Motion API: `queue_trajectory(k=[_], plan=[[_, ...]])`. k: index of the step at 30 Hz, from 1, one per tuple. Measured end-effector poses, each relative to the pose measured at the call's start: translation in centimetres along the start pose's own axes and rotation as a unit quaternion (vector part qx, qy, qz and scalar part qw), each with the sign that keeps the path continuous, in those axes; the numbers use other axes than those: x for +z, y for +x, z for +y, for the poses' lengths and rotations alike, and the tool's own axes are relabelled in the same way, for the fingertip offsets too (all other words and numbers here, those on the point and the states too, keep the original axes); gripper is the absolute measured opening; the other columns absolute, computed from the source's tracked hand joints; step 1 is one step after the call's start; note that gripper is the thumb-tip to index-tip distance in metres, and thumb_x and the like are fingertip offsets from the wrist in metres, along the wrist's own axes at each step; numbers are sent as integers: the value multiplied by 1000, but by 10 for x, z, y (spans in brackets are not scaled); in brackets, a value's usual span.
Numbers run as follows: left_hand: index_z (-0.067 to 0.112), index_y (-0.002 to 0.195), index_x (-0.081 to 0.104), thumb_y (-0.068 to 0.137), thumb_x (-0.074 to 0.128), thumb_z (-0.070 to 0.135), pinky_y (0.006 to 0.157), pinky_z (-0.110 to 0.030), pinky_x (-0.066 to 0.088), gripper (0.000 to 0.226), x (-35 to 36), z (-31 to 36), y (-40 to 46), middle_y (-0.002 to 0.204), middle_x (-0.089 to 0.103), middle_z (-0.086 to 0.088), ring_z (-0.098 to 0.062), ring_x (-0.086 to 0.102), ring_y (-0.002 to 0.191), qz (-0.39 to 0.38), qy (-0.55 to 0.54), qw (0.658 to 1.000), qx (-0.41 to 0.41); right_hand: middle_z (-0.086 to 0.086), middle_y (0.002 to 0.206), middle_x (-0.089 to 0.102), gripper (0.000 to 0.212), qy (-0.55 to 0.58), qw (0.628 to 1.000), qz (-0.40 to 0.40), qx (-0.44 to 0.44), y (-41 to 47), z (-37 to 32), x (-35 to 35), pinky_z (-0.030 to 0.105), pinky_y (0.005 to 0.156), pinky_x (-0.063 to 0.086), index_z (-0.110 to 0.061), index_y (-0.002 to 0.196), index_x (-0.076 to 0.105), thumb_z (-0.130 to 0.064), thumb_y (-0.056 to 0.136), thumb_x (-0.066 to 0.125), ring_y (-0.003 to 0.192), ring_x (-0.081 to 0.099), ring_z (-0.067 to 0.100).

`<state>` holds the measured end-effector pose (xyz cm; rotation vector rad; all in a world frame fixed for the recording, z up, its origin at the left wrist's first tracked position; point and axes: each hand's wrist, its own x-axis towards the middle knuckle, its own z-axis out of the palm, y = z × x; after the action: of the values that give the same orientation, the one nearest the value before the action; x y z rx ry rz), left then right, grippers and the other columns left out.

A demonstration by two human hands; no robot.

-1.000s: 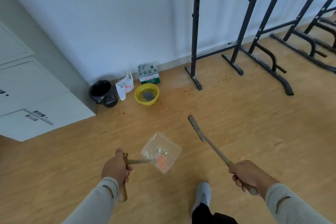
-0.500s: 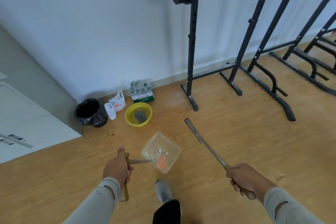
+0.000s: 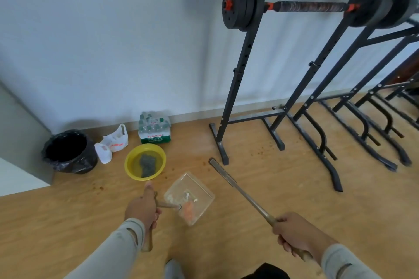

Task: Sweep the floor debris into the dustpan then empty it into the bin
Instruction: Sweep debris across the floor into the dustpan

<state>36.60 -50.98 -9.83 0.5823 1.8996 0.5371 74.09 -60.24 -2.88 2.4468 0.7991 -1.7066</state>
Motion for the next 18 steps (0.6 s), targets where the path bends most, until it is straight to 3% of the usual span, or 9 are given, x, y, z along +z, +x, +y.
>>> queue_trajectory(k=[6,12,18], plan=[[-1,82,66,100,37,70,56,-36,45,79,35,33,37,58,63,-18,-23,45,42,4,-48,998,-37,9,63,64,18,-33,997,33,-62,44,-57,-42,27,44,39,-5,102,64,-17,91,55,44,50,19],[-3,72,69,92,39,82,50,-33,44,93,77,71,57,51,56,-13,-23,45,38,35,-74,994,-68,9,62,65,16,-74,991,5,-113,128,-153,-106,28,44,40,-8,104,65,-16,93,57,44,51,19],[-1,79,65,90,51,76,48,-32,44,79,128,106,70,49,57,-11,-22,45,37,92,-94,986,-100,7,59,66,13,-132,981,4,-145,195,-240,-155,25,43,43,-11,94,68,-18,91,58,44,54,18]])
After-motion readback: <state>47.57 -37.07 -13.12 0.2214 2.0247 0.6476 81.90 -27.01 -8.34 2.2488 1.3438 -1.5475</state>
